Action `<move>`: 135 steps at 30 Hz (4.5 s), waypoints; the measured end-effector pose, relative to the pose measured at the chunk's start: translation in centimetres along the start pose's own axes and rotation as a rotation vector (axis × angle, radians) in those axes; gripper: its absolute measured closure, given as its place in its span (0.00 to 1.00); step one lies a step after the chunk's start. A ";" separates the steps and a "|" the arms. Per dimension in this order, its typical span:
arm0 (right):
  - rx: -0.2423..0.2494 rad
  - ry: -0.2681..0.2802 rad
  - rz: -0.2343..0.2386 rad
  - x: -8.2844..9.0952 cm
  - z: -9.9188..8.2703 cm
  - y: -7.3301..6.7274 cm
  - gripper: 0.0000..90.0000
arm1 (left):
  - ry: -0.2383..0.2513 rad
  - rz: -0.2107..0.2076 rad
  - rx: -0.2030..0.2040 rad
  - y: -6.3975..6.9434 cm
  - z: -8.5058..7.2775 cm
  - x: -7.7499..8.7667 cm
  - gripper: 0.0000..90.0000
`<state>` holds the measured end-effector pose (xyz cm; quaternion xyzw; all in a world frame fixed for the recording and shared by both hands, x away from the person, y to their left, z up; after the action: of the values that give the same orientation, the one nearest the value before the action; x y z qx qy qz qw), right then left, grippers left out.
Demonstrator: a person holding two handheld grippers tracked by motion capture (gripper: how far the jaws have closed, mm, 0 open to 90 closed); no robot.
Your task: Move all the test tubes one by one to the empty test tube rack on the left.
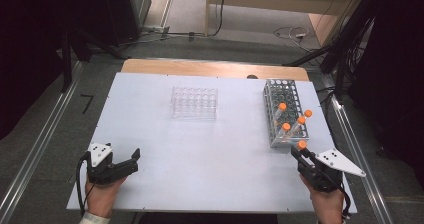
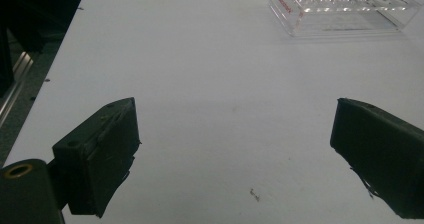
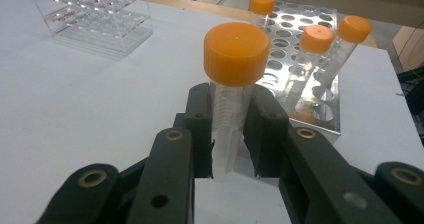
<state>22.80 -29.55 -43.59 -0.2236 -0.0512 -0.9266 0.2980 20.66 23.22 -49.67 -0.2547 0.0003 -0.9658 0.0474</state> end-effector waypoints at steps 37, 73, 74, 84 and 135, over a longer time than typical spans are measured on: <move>0.070 -0.038 0.123 -5.2 1.3 -3.7 0.80 | 0.024 -0.080 -0.058 4.0 1.5 -0.2 0.07; 0.138 -0.065 0.196 -11.6 4.3 -6.4 0.80 | 0.033 -0.200 -0.125 10.2 3.7 -0.7 0.10; 0.137 -0.066 0.197 -11.7 4.3 -6.5 0.80 | 0.032 -0.202 -0.129 10.4 3.9 -0.7 0.10; 0.144 -0.069 0.206 -12.3 4.6 -7.0 0.80 | 0.054 -0.234 -0.146 11.7 5.2 -0.3 0.10; 0.202 -0.079 0.283 -14.5 5.3 -10.7 0.80 | 0.135 -0.467 -0.153 16.5 8.3 0.4 0.50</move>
<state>29.12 -11.89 -44.87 -0.2339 -0.1238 -0.8559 0.4443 25.87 6.98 -42.67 -0.1858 0.0176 -0.9626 -0.1964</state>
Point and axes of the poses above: each handheld gripper's, and its own axes: x roughly backward along the jaws, z roughly out of its top, y roughly to its right, the point moved 1 cm from there along -x, roughly forward along the jaws, and after that the axes turned 12 degrees about z, right-handed, at the moved point
